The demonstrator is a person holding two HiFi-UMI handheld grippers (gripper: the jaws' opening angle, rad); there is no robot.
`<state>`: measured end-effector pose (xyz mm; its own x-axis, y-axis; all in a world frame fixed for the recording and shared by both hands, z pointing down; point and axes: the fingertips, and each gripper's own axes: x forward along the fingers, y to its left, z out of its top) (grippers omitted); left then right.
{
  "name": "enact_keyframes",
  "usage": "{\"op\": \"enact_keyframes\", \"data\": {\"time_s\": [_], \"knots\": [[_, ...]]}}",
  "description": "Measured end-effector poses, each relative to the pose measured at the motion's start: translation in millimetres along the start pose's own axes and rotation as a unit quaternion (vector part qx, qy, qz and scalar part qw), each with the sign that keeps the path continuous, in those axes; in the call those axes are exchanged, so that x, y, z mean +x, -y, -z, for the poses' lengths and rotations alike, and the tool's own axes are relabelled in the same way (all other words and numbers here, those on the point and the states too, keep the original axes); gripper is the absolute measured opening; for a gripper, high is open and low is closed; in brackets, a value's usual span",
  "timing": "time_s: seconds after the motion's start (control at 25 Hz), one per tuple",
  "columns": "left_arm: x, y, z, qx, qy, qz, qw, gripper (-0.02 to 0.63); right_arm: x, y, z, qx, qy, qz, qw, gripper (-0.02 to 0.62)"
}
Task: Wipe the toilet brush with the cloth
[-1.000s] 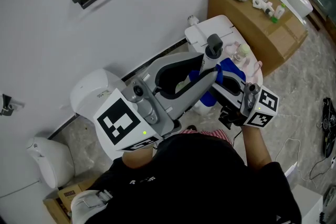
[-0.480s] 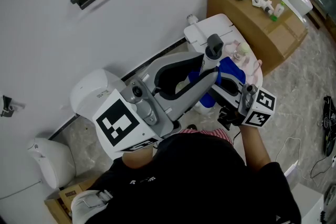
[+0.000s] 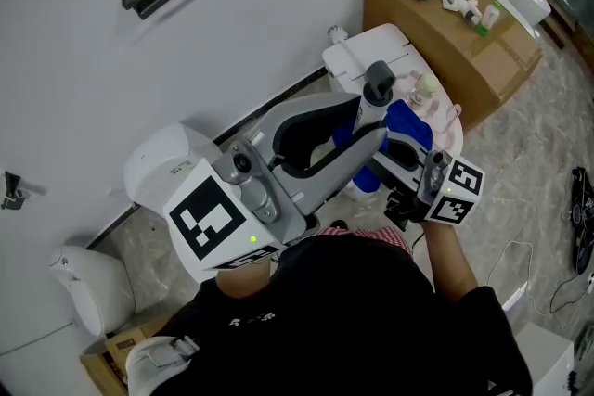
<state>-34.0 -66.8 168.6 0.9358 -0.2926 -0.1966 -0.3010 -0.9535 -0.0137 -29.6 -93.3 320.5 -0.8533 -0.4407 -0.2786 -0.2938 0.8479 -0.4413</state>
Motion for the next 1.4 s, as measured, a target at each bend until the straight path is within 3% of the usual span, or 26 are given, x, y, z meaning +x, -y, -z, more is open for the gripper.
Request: {"op": "enact_keyframes", "data": {"time_s": [1.4], "knots": [[0.7,4.6,-5.3,-0.003,0.009,0.009,0.9999,0.091,-8.4,28.6,48.0,0.041,-0.045,0.038,0.997,0.063]]}}
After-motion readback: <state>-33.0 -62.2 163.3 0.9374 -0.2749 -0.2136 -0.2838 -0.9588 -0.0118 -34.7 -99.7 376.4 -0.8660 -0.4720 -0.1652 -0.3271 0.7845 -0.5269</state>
